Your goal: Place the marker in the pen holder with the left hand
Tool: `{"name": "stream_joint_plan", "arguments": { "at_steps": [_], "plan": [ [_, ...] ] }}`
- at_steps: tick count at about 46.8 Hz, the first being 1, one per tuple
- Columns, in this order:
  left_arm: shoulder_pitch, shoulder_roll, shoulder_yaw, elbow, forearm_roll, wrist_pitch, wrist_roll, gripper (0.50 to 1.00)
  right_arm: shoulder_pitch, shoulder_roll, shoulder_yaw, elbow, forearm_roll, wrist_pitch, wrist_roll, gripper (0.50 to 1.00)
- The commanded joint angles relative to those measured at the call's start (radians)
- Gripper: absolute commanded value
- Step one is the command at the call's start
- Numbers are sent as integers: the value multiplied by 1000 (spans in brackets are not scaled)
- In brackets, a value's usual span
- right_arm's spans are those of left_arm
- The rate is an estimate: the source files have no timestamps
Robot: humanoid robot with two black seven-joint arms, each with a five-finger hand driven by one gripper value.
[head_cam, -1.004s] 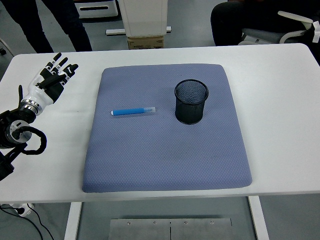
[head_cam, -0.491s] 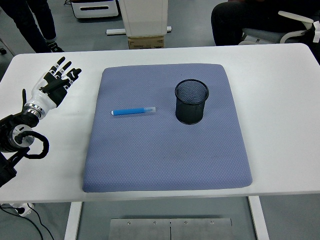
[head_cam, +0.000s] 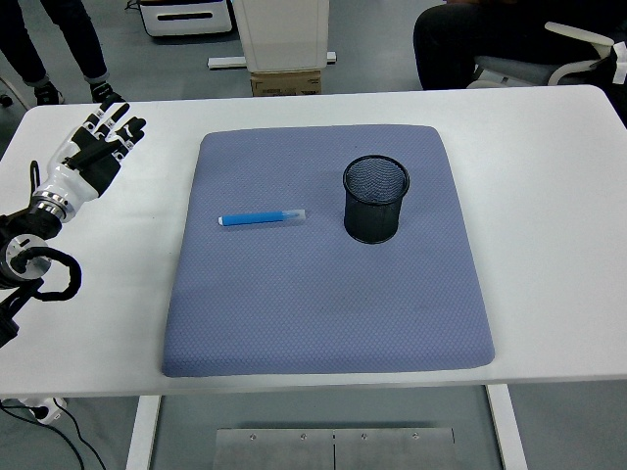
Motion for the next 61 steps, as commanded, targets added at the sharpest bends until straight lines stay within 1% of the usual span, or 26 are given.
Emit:
{"name": "stream_joint_plan", "arguments": {
  "at_steps": [1, 5, 7, 13, 15, 18, 19, 20, 22, 23, 24, 25, 26, 27, 29, 30, 37, 41, 44, 49, 52, 55, 56, 61],
  "plan": [
    [-35, 11, 48, 0, 16, 2, -1, 1000, 0, 0, 0, 0, 0, 0, 0, 1000],
    [-75, 46, 112, 0, 6, 2, -8, 1000, 0, 0, -1, -1, 0, 0, 0, 1000],
    [-81, 68, 143, -3, 0, 2, -21, 1000, 0, 0, -1, -1, 0, 0, 0, 1000],
    [-98, 85, 188, -9, 1, -1, -83, 1000, 0, 0, 0, 0, 0, 0, 0, 1000],
    [-114, 83, 195, -8, 4, 2, -84, 1000, 0, 0, 0, 0, 0, 0, 0, 1000],
    [-147, 83, 258, -8, 4, 8, -80, 1000, 0, 0, -1, 0, 0, 0, 0, 1000],
    [-147, 83, 258, -8, 4, 8, -80, 1000, 0, 0, -1, 0, 0, 0, 0, 1000],
    [-213, 77, 393, -8, 4, 27, -82, 1000, 0, 0, 0, 0, 0, 0, 0, 1000],
    [-256, 76, 483, -9, 1, 47, -84, 1000, 0, 0, -1, 0, 0, 0, 0, 1000],
    [-256, 76, 484, -9, 1, 48, -84, 1000, 0, 0, -1, 0, 0, 0, 0, 1000],
    [-309, 71, 596, -12, 3, 70, -84, 1000, 0, 0, -1, -1, 0, 0, 0, 1000],
    [-330, 71, 637, -15, 3, 72, -84, 1000, 0, 0, -1, -1, 0, 0, 0, 1000],
    [-330, 71, 637, -15, 3, 72, -84, 1000, 0, 0, -1, -1, 0, 0, 0, 1000],
    [-382, 68, 719, -38, 4, 75, -87, 1000, 0, 0, -1, 0, 0, 0, 0, 1000],
    [-399, 68, 745, -47, 4, 77, -88, 1000, 0, 0, -1, -1, 0, 0, 0, 1000],
    [-441, 59, 820, -73, 9, 77, -91, 1000, 0, 0, -1, 0, 0, 0, 0, 1000],
    [-525, -16, 1057, -81, 20, 75, -91, 1000, 0, 0, -1, 0, 0, 0, 0, 1000],
    [-561, -35, 1180, -83, 18, 75, -91, 1000, 0, 0, 0, -1, 0, 0, 0, 1000],
    [-575, -41, 1217, -83, 18, 75, -93, 1000, 0, 0, 0, 0, 0, 0, 0, 1000],
    [-581, -47, 1234, -83, 21, 71, -93, 1000, 0, 0, -1, 0, 0, 0, 0, 1000],
    [-614, -64, 1300, -92, 62, 72, -93, 1000, 0, 0, 0, 0, 0, 0, 0, 1000],
    [-626, -76, 1327, -95, 87, 72, -94, 1000, 0, 0, 0, 0, 0, 0, 0, 1000],
    [-638, -87, 1347, -95, 119, 72, -94, 1000, 0, 0, 0, 0, 0, 0, 0, 1000],
    [-647, -88, 1347, -95, 171, 72, -100, 1000, 0, 0, -1, 0, 0, 0, 0, 1000]
  ]
}}
